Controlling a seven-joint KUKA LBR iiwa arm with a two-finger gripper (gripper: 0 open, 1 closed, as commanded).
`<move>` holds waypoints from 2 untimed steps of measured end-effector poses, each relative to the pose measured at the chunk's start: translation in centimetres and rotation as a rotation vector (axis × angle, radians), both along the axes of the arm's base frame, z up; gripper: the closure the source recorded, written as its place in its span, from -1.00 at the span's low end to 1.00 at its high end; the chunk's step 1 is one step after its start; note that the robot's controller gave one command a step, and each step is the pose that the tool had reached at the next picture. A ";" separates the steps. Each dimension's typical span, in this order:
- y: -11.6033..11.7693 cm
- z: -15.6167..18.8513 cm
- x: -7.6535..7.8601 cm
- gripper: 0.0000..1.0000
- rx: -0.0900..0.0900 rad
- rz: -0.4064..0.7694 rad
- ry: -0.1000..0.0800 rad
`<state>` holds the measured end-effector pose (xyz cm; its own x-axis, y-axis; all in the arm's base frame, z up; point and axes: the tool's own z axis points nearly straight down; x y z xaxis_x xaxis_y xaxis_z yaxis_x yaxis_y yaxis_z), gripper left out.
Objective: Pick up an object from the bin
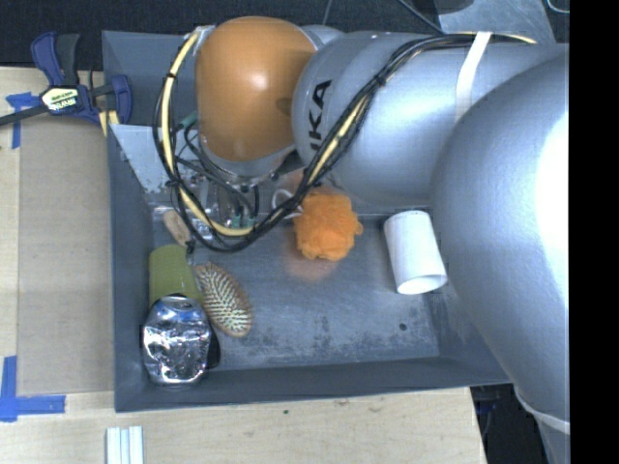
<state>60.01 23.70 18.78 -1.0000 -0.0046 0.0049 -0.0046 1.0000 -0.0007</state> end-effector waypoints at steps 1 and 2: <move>-2.5 -6.9 -1.0 -1.00 -0.003 -0.342 0.000; -10.2 -4.2 -5.1 -1.00 -0.004 -0.096 -0.002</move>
Offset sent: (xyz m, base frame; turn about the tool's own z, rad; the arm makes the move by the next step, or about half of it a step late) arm -0.0111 -0.0231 -0.0688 0.3416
